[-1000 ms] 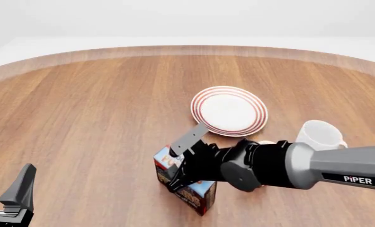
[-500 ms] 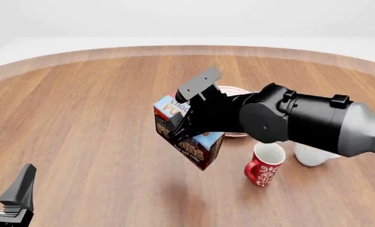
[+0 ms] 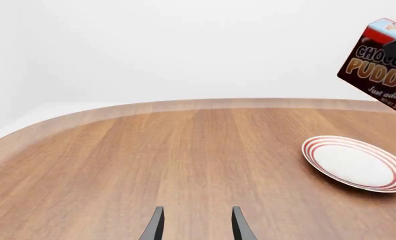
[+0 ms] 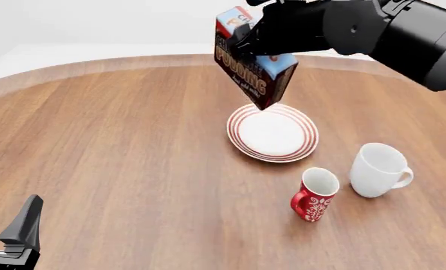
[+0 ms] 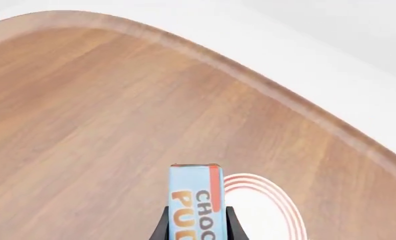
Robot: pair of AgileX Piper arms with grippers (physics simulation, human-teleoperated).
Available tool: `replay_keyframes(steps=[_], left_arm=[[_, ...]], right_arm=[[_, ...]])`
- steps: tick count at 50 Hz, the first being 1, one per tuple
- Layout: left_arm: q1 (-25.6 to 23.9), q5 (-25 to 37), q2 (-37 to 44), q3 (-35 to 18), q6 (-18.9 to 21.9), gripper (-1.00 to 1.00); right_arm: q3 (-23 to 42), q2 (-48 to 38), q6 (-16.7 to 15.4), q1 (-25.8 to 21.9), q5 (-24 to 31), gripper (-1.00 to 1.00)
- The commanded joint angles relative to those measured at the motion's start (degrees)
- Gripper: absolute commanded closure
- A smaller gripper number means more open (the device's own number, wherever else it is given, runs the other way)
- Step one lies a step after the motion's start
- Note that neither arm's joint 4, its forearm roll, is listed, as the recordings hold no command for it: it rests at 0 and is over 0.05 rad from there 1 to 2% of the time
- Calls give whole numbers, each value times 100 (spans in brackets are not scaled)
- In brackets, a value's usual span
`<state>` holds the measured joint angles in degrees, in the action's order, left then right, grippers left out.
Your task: Put the chocolate pudding to the right of the plate.
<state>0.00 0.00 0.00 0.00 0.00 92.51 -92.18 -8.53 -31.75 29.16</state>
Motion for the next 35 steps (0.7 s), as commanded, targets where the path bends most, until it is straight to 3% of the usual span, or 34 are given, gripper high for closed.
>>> replay_keyframes(steps=[1,7,12,14,19,34,35], left_arm=[[0,0,0,0,0,-100],[0,0,0,0,0,-100],[0,0,0,0,0,-100],[0,0,0,0,0,-100],[0,0,0,0,0,-100],[0,0,0,0,0,-100],[0,0,0,0,0,-100]], right_arm=[[1458,-729,47,768,556,100],[2328,-1189,124,1124,882,100],[3000,-1748,121,1711,1080,100],[3235,-1934,193,1686,1197,100],[3383,-2220,226,1942,1176,100],[2003,-2033,341,2597,248,100],[1807,-2009,180,2742,175,100]])
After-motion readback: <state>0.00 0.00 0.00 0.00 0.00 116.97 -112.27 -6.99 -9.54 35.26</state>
